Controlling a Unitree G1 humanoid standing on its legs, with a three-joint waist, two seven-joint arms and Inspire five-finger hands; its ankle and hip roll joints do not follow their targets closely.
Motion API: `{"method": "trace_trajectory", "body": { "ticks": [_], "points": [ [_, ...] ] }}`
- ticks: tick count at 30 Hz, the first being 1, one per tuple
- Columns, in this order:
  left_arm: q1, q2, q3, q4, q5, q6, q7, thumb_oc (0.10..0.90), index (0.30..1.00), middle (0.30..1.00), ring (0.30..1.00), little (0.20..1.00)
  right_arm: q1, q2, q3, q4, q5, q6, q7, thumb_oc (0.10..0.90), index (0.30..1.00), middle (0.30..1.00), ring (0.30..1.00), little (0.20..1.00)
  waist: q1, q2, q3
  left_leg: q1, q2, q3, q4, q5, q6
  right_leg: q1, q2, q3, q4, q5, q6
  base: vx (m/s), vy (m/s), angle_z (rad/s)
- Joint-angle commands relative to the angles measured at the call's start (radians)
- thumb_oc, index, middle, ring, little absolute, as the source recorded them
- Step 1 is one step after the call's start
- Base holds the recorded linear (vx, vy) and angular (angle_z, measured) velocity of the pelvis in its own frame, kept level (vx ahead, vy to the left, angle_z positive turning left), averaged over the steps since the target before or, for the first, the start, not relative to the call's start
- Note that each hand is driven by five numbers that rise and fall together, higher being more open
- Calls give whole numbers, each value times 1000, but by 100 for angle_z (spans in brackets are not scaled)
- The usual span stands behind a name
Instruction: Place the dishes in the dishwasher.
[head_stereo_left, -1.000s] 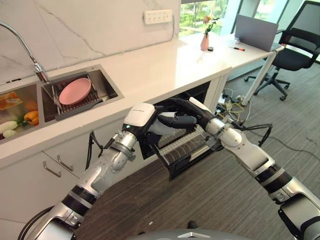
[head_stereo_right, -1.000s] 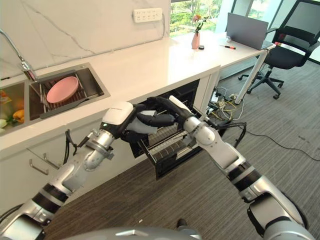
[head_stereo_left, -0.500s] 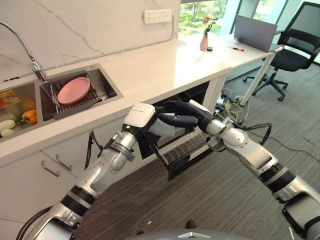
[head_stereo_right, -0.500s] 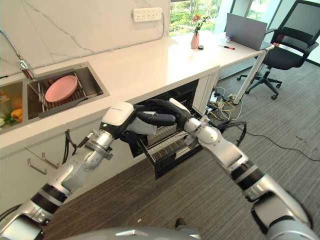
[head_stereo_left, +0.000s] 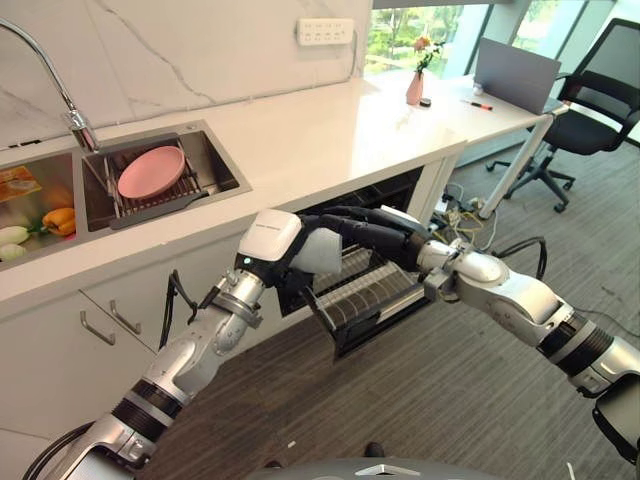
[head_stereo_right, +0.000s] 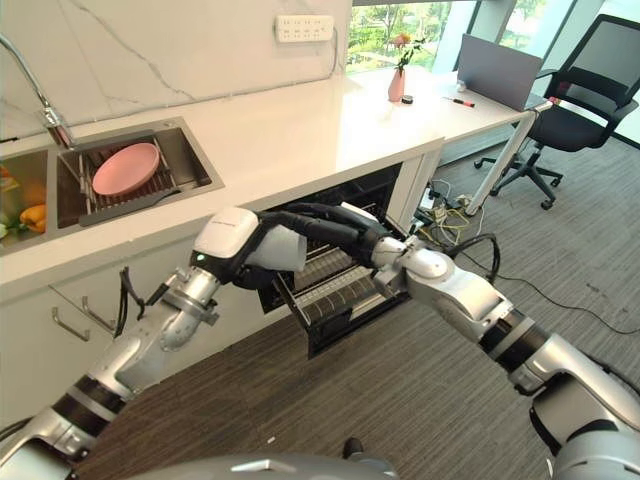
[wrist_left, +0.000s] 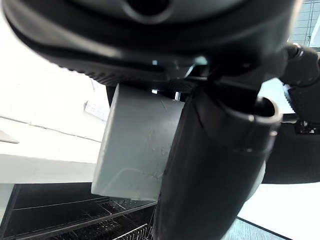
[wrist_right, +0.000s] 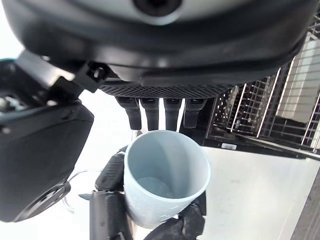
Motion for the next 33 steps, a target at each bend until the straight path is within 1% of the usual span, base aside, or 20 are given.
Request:
{"method": "trace_trajectory", "body": {
  "ticks": [1, 4, 5, 6, 7, 9, 10, 11, 13, 14, 15, 16, 18, 19, 24, 25, 26, 31, 32, 33],
  "points": [
    [-52, 13, 59, -106, 21, -8, 140, 400, 300, 300, 300, 300, -91, -66, -52, -72, 67, -162, -31, 800, 900, 900, 900, 900, 18, -2, -53, -1, -22, 20, 11, -55, -43, 42, -34, -27, 25, -101, 63, 0, 0, 0],
    [-43, 8, 66, -109, 16, -5, 148, 400, 300, 300, 300, 300, -74, -65, -65, -78, 60, -169, -40, 800, 900, 900, 900, 900, 17, 0, -54, -1, -22, 19, 11, -55, -43, 41, -34, -27, 25, -101, 64, 0, 0, 0],
    [-27, 2, 86, -117, 6, -3, 161, 400, 300, 300, 300, 300, -49, -75, -94, -93, 11, -180, -43, 800, 900, 900, 900, 900, 16, 2, -54, -1, -23, 18, 11, -56, -42, 40, -34, -27, 25, -100, 64, 0, 0, 0],
    [-26, 2, 86, -118, 5, -3, 161, 400, 300, 300, 300, 300, -47, -75, -96, -95, 10, -179, -43, 800, 900, 900, 900, 900, 16, 2, -54, -1, -23, 18, 11, -56, -42, 41, -34, -27, 25, -100, 64, 0, 0, 0],
    [-17, -12, 101, -115, 0, 3, 180, 400, 300, 300, 300, 300, 8, -63, -167, -101, -92, -211, -83, 800, 900, 900, 900, 900, 12, 7, -55, -1, -24, 17, 11, -57, -39, 41, -36, -27, 25, -100, 65, 0, 0, 0],
    [16, -38, 132, -131, -26, -4, 198, 400, 300, 300, 300, 300, 67, -49, -233, -139, -184, -229, -86, 800, 900, 900, 900, 900, 8, 13, -54, -1, -23, 16, 11, -58, -36, 41, -36, -27, 26, -102, 65, 0, 0, 0],
    [25, -49, 142, -142, -36, -7, 209, 400, 300, 300, 300, 300, 111, -20, -264, -141, -203, -233, -102, 800, 900, 900, 900, 900, 9, 15, -55, -1, -23, 15, 11, -59, -35, 41, -37, -28, 26, -103, 65, 0, 0, 0],
    [44, -77, 167, -165, -86, -18, 221, 400, 300, 300, 300, 300, 185, 34, -335, -137, -278, -258, -125, 800, 900, 900, 900, 900, 8, 18, -55, -1, -24, 13, 11, -60, -32, 41, -39, -29, 26, -103, 65, 0, 0, 0],
    [46, -75, 166, -166, -87, -18, 220, 400, 300, 300, 300, 300, 190, 35, -338, -139, -280, -258, -125, 800, 900, 900, 900, 900, 9, 16, -56, -1, -24, 13, 11, -60, -32, 41, -39, -30, 26, -103, 65, 0, 0, 0],
    [54, -105, 192, -182, -144, -32, 226, 400, 300, 300, 300, 300, 256, 87, -390, -153, -378, -276, -142, 800, 900, 900, 900, 900, 8, 22, -55, -3, -25, 10, 11, -62, -28, 42, -39, -31, 26, -105, 65, 0, 0, 0],
    [59, -113, 198, -194, -177, -40, 224, 400, 300, 300, 300, 300, 290, 110, -417, -165, -420, -280, -153, 800, 900, 900, 900, 900, 9, 21, -57, -3, -25, 7, 11, -62, -26, 42, -39, -32, 26, -106, 64, 0, 0, 0],
    [51, -139, 200, -214, -250, -52, 221, 400, 300, 300, 300, 300, 337, 168, -444, -162, -494, -281, -176, 800, 900, 900, 900, 900, 8, 24, -56, -4, -25, 5, 11, -63, -23, 43, -40, -33, 27, -108, 63, 0, 0, 0],
    [51, -138, 199, -215, -252, -52, 221, 400, 300, 300, 300, 300, 340, 170, -445, -164, -495, -280, -176, 800, 900, 900, 900, 900, 8, 23, -57, -4, -25, 4, 11, -63, -23, 43, -40, -34, 27, -108, 63, 0, 0, 0],
    [39, -150, 192, -223, -297, -56, 208, 400, 300, 300, 300, 300, 356, 210, -451, -160, -538, -280, -198, 800, 900, 900, 900, 900, 8, 24, -54, -6, -26, 1, 11, -62, -22, 43, -40, -35, 27, -109, 62, 0, 0, 0],
    [27, -154, 177, -233, -327, -53, 188, 400, 300, 300, 300, 300, 364, 241, -458, -154, -578, -274, -211, 800, 900, 900, 900, 900, 8, 24, -52, -8, -27, -4, 11, -61, -19, 43, -39, -37, 27, -109, 61, 0, 0, 0],
    [30, -160, 163, -249, -353, -56, 163, 400, 300, 300, 300, 300, 356, 259, -447, -161, -611, -268, -207, 800, 900, 900, 900, 900, 11, 24, -51, -9, -30, -6, 11, -62, -17, 42, -39, -36, 26, -109, 60, 6, -18, 3],
    [26, -165, 148, -255, -364, -59, 151, 400, 300, 300, 300, 300, 349, 279, -434, -160, -600, -268, -203, 800, 900, 900, 900, 900, 12, 25, -51, -9, -30, -6, 11, -61, -16, 43, -40, -36, 25, -109, 60, 6, -18, 3],
    [26, -165, 149, -255, -364, -59, 151, 400, 300, 300, 300, 300, 349, 279, -434, -160, -600, -268, -203, 800, 900, 900, 900, 900, 12, 25, -51, -9, -30, -6, 11, -61, -16, 43, -40, -36, 25, -110, 60, 0, 0, 0],
    [10, -164, 124, -263, -371, -66, 124, 400, 300, 300, 300, 300, 333, 295, -412, -153, -550, -269, -180, 800, 900, 900, 900, 900, 12, 28, -49, -9, -32, -6, 11, -61, -14, 43, -41, -32, 25, -111, 60, 0, 0, 0],
    [10, -164, 124, -263, -371, -66, 124, 400, 300, 300, 300, 300, 333, 295, -412, -153, -550, -269, -180, 800, 900, 900, 900, 900, 12, 28, -49, -9, -32, -6, 11, -61, -14, 43, -41, -32, 25, -111, 60, 13, -31, 0]
  ]
}}
